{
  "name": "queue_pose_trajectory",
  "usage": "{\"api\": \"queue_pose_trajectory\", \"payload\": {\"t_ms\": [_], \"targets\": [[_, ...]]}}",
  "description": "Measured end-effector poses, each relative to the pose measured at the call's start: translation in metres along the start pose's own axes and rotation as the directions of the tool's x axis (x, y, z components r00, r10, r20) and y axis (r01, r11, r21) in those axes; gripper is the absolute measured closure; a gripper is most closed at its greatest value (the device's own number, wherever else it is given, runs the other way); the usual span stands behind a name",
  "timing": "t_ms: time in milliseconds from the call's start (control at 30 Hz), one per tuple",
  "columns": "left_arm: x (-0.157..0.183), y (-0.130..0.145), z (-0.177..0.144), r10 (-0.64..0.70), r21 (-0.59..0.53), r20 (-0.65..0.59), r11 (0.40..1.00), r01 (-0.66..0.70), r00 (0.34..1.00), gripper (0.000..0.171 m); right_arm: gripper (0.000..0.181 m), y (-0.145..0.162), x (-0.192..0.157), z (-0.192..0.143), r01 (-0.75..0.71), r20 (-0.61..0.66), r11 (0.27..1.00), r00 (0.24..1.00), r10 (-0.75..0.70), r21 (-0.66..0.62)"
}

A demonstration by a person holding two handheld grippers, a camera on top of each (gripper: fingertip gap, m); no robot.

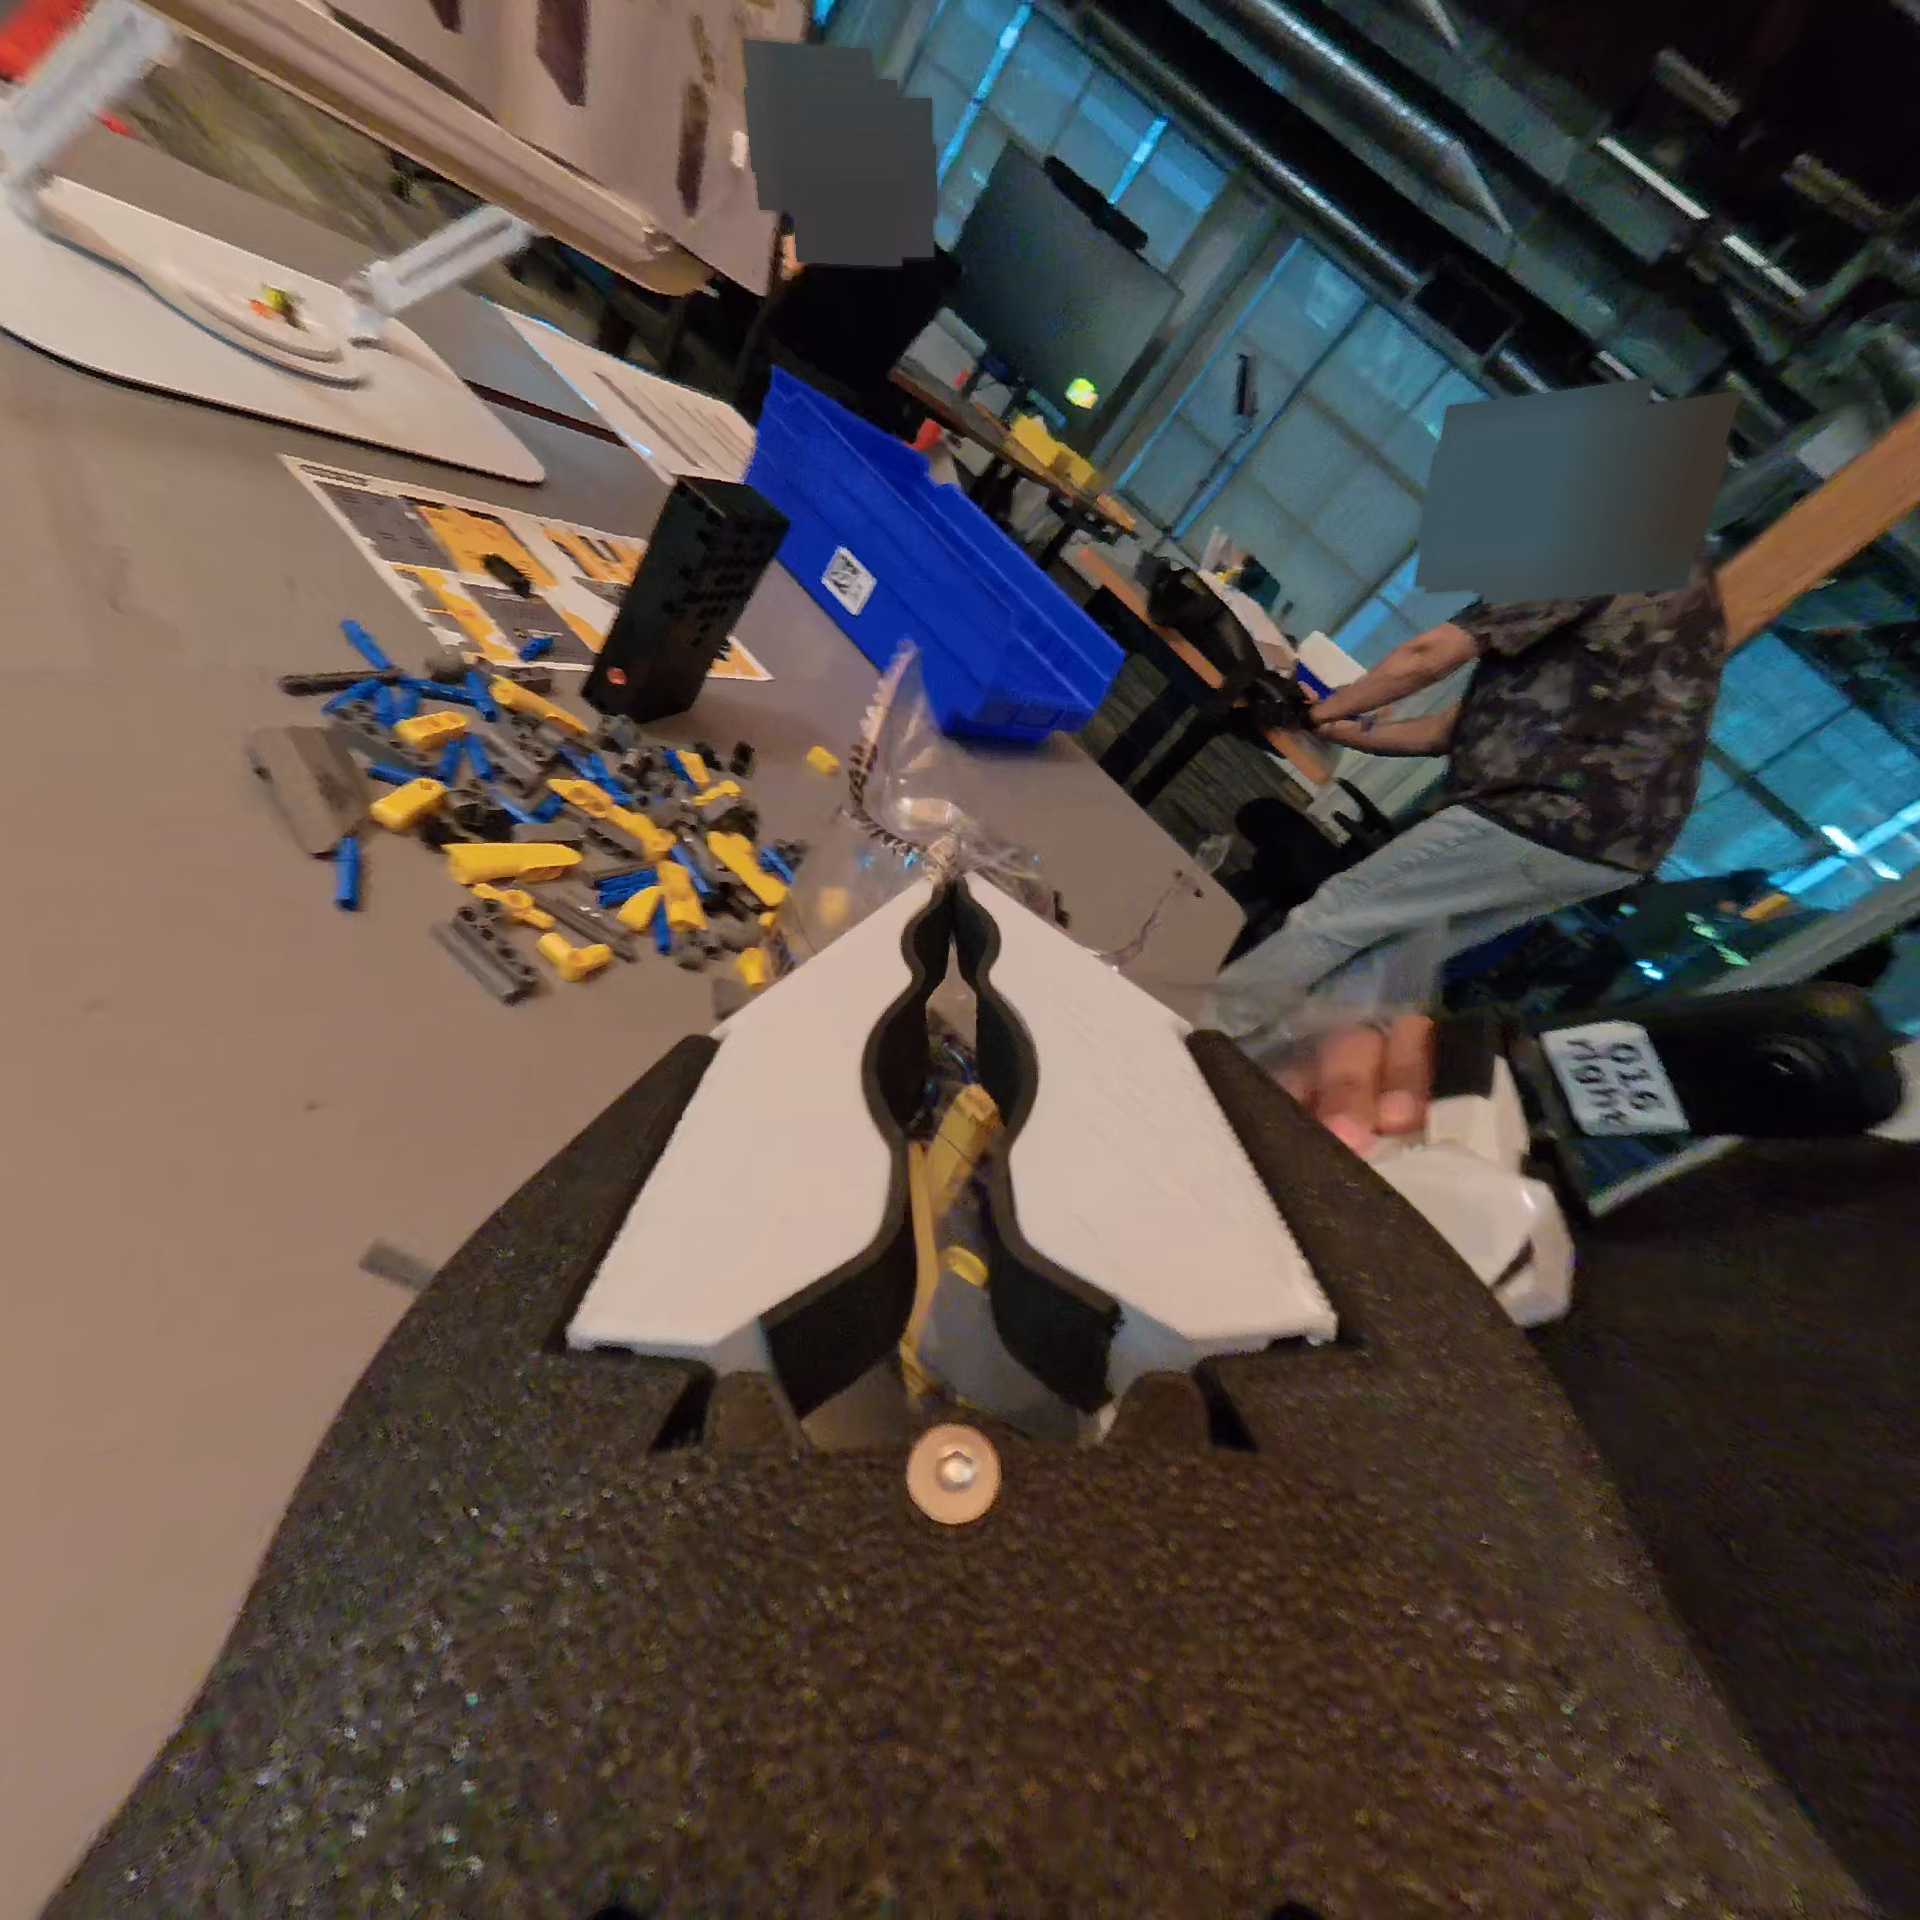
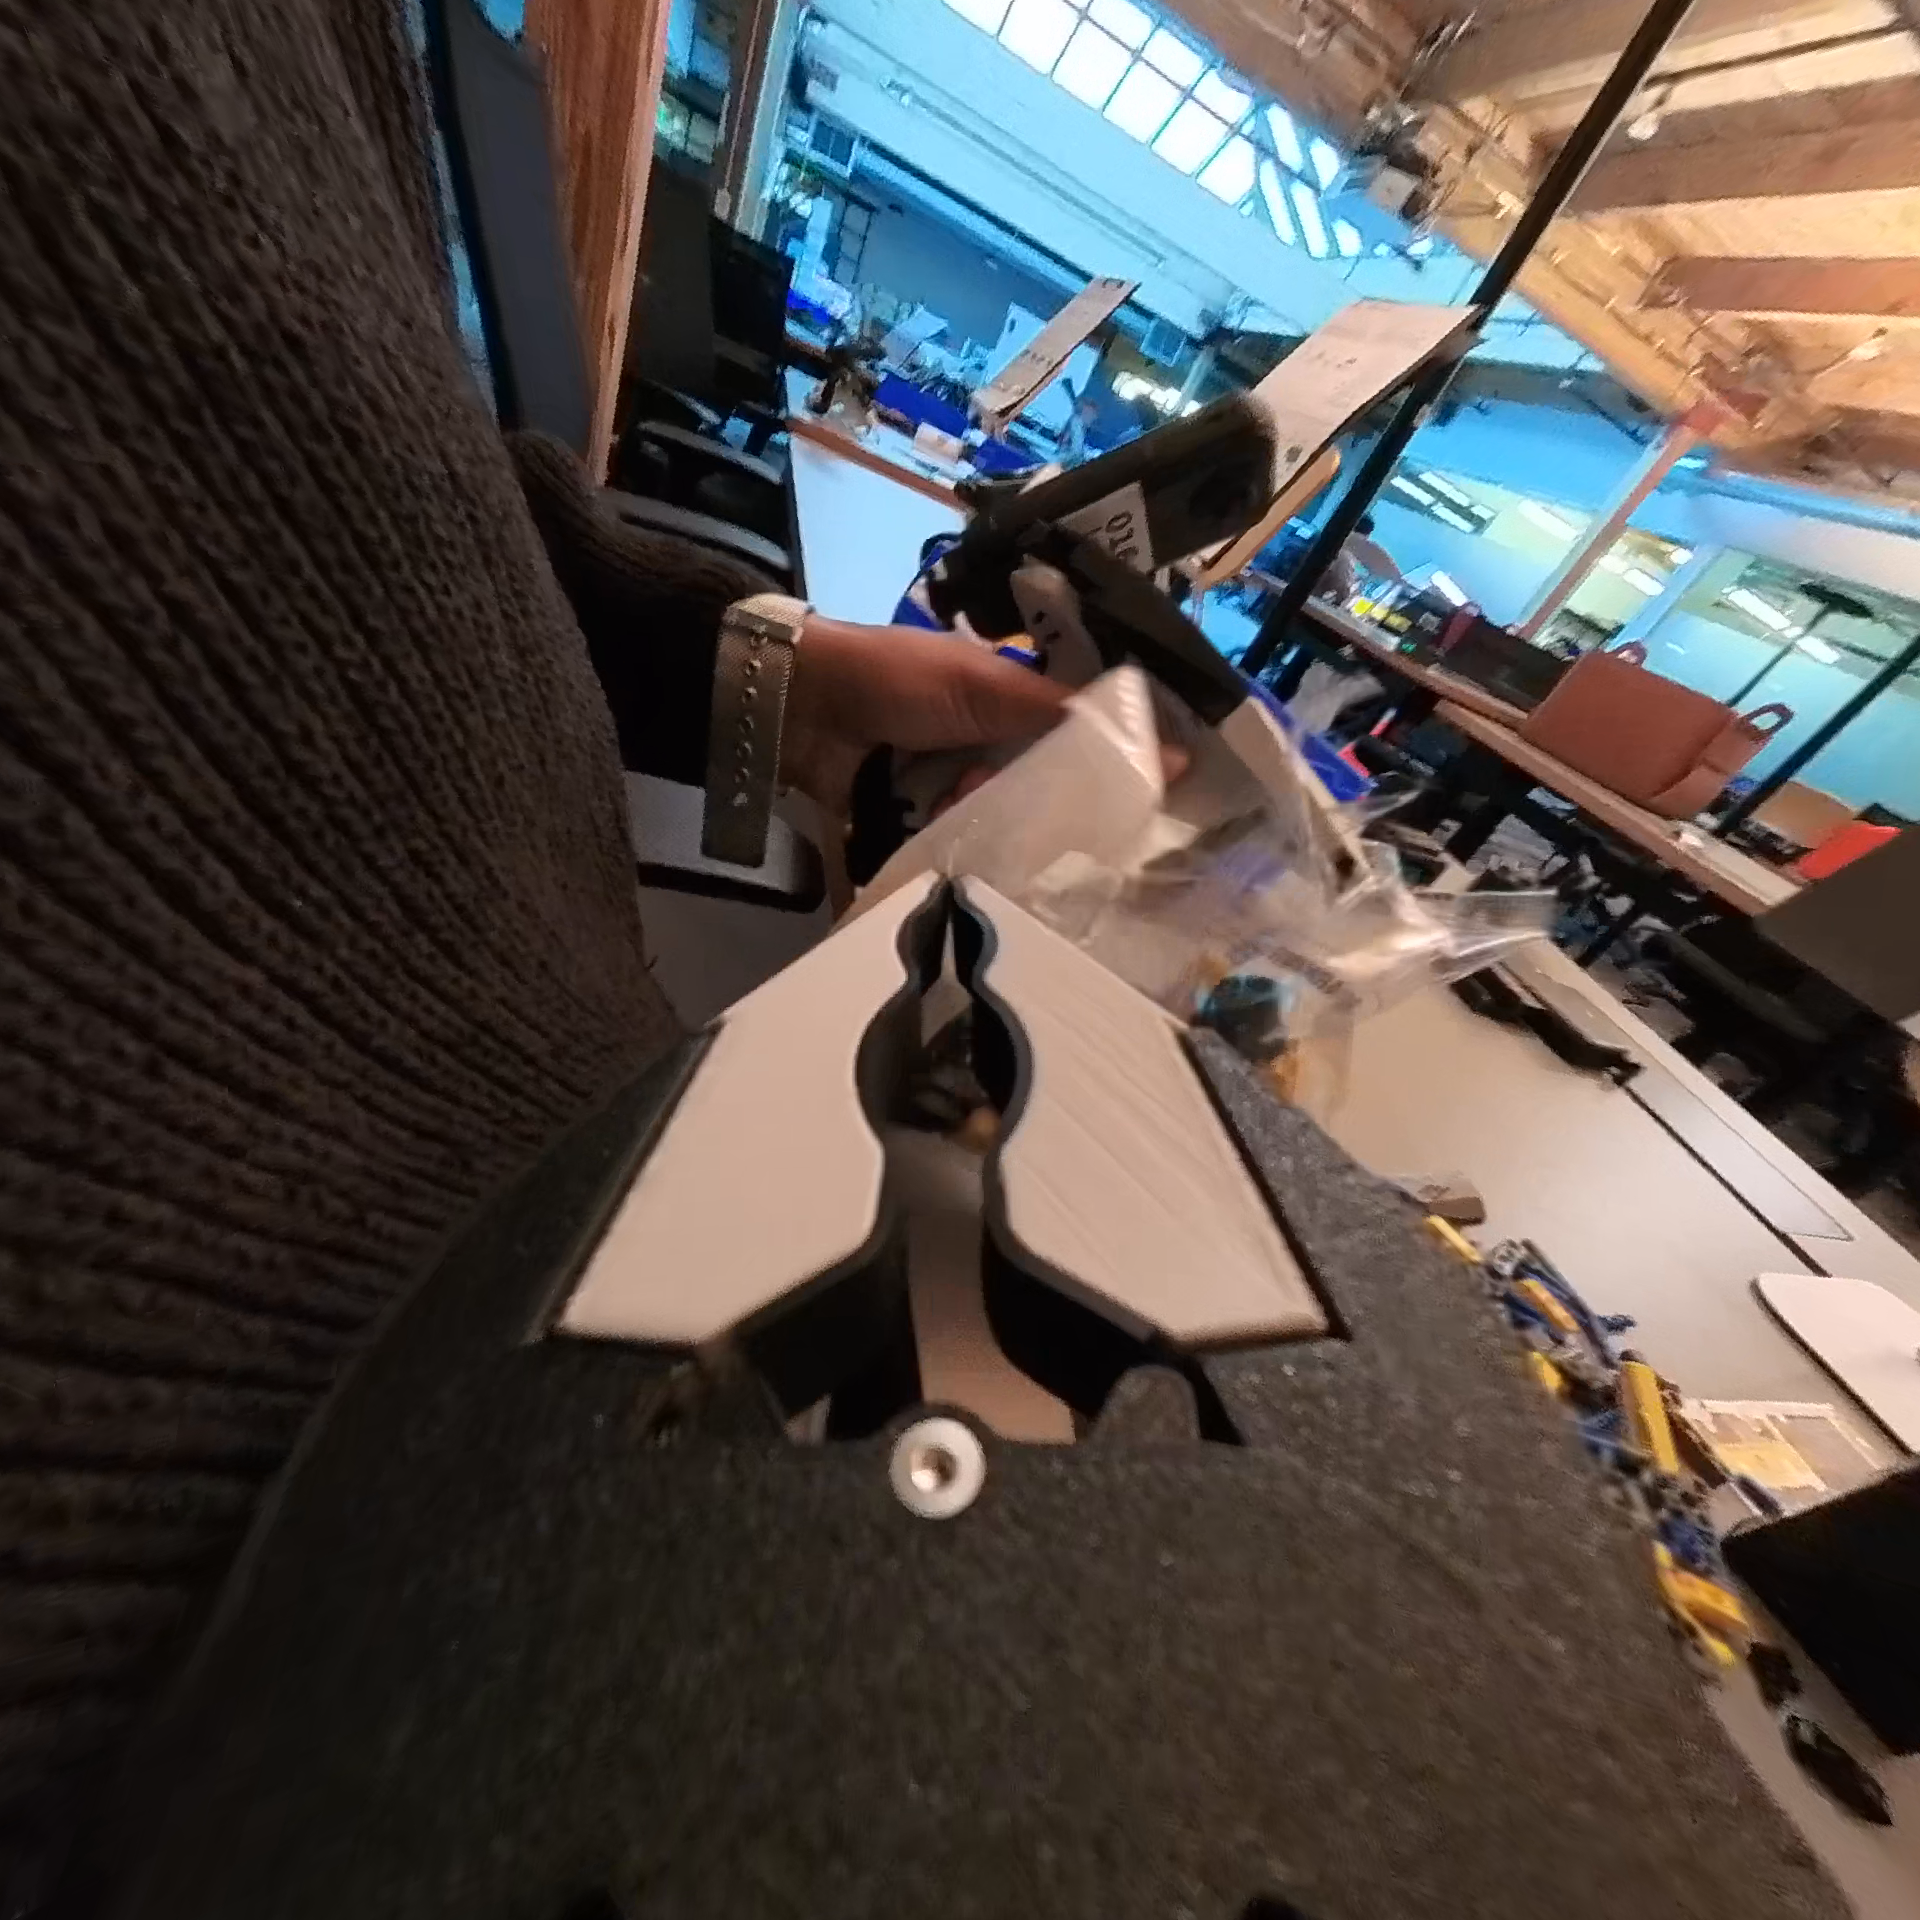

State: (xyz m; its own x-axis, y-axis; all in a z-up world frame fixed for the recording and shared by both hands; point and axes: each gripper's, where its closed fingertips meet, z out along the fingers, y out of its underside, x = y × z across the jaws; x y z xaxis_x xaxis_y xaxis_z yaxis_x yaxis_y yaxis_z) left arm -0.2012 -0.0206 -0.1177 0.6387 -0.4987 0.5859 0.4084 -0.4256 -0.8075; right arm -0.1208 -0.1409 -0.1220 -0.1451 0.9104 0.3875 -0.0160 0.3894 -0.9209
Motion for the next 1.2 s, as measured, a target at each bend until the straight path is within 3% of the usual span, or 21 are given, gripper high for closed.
{"api": "queue_pose_trajectory", "payload": {"t_ms": [67,200,300,400,567,733,867,1000,1067,1133,1200], "targets": [[0.008,0.007,0.005,-0.021,-0.043,-0.039,0.999,0.019,0.999,0.171,0.175,-0.004,0.010,-0.005,-0.024,-0.028,0.998,0.999,0.025,0.053],[0.019,0.012,0.011,-0.055,-0.072,-0.088,0.996,0.049,0.995,0.171,0.132,-0.023,0.048,-0.032,-0.202,-0.078,0.945,0.970,0.229,0.256],[0.026,0.013,0.012,-0.074,-0.085,-0.119,0.994,0.064,0.990,0.171,0.131,-0.023,0.085,-0.053,-0.254,-0.189,0.906,0.925,0.330,0.339],[0.034,0.019,0.014,-0.078,-0.115,-0.153,0.991,0.061,0.985,0.171,0.130,-0.016,0.102,-0.048,-0.233,-0.270,0.933,0.913,0.307,0.275],[0.045,0.023,0.016,-0.096,-0.146,-0.223,0.987,0.064,0.970,0.171,0.130,0.026,0.112,-0.015,-0.119,-0.327,0.990,0.941,0.088,-0.076],[0.053,0.026,0.018,-0.133,-0.167,-0.281,0.982,0.088,0.950,0.171,0.133,0.033,0.107,0.007,0.111,-0.221,0.973,0.963,-0.156,-0.202],[0.054,0.025,0.015,-0.152,-0.177,-0.311,0.979,0.100,0.938,0.171,0.159,0.028,0.113,0.013,0.315,-0.258,0.912,0.888,-0.381,-0.264],[0.056,0.024,0.011,-0.119,-0.192,-0.320,0.980,0.059,0.940,0.168,0.181,0.031,0.109,0.016,0.357,-0.250,0.889,0.868,-0.430,-0.289],[0.059,0.017,0.011,-0.087,-0.148,-0.323,0.988,0.040,0.942,0.151,0.181,0.035,0.116,0.013,0.329,-0.290,0.886,0.858,-0.425,-0.325],[0.061,0.012,0.011,-0.061,-0.105,-0.321,0.994,0.029,0.945,0.137,0.181,0.035,0.125,0.009,0.227,-0.334,0.922,0.883,-0.331,-0.313],[0.065,0.015,0.012,-0.020,-0.102,-0.328,0.995,-0.014,0.944,0.136,0.181,0.033,0.135,0.005,0.089,-0.383,0.960,0.904,-0.189,-0.264]]}}
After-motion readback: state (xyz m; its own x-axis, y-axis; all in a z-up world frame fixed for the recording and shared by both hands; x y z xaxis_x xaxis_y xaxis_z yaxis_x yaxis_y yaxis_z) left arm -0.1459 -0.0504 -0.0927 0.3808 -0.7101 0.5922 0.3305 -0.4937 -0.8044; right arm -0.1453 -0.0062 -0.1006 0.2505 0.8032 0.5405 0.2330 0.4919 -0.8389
